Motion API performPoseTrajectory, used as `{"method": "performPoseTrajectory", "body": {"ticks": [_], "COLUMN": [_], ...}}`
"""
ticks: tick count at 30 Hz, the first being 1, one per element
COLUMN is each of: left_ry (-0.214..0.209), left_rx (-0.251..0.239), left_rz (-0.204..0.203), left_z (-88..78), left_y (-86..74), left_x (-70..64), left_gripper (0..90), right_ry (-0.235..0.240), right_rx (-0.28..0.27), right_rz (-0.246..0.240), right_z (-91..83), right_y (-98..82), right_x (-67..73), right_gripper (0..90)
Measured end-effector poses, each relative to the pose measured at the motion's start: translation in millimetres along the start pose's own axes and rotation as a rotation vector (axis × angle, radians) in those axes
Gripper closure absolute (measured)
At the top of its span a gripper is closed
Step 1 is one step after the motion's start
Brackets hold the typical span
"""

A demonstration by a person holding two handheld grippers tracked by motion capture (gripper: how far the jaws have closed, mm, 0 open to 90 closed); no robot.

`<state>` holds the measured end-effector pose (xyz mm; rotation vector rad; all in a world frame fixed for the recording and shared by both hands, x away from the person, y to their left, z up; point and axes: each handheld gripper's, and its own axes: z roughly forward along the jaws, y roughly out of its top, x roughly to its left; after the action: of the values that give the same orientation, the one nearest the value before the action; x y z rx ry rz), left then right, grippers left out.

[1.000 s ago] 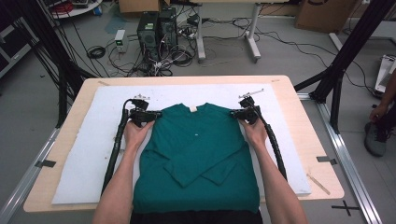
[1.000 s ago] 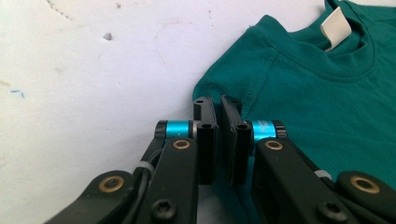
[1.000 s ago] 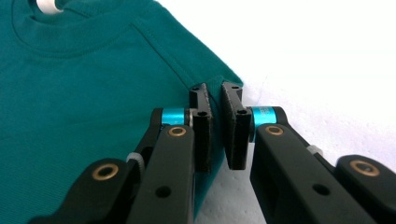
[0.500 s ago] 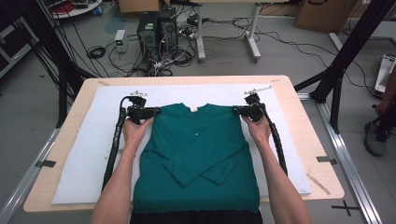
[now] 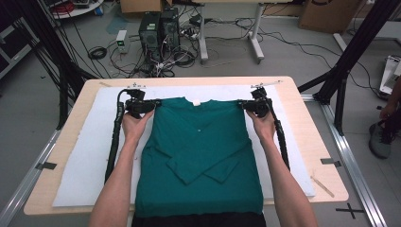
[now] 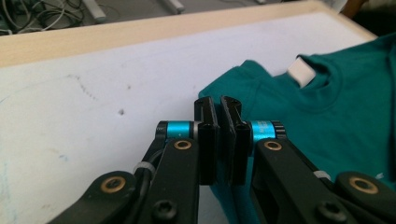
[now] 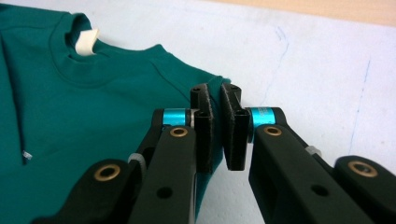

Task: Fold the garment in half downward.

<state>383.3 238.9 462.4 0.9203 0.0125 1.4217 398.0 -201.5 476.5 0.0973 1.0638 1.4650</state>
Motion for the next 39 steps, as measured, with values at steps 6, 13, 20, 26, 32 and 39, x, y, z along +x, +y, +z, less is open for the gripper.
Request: {"method": "performPoseTrajectory", "body": {"ticks": [6,13,20,26,32,39], "left_ry": [-0.003,-0.01,-0.004,-0.015,-0.022,-0.032], "left_rx": [-0.067,-0.114,-0.181,-0.19,-0.172,-0.111], "left_rz": [0.023,0.035,0.061,0.072,0.111,0.167], "left_z": [-6.2,-10.2,-14.6,-19.9,-24.6,-35.2], "left_y": [20.0,33.6,38.7,40.0,36.4,29.0], "left_x": [-4.4,-7.5,-11.6,-14.7,-19.2,-26.5], "left_gripper": [85.7,85.6,85.7,85.7,85.6,85.5], "right_ry": [-0.011,-0.007,-0.008,-0.005,0.011,0.029], "right_rx": [-0.046,-0.077,-0.107,-0.127,-0.109,-0.053], "right_rz": [-0.02,0.006,0.017,0.005,-0.006,-0.055], "right_z": [-10.1,-18.0,-24.2,-28.4,-31.0,-36.9], "right_y": [11.1,21.8,29.5,30.3,26.2,19.6], "right_x": [2.8,-3.1,-6.3,-4.7,-2.8,2.2], "right_gripper": [85.5,85.5,85.5,85.4,85.4,85.4]}}
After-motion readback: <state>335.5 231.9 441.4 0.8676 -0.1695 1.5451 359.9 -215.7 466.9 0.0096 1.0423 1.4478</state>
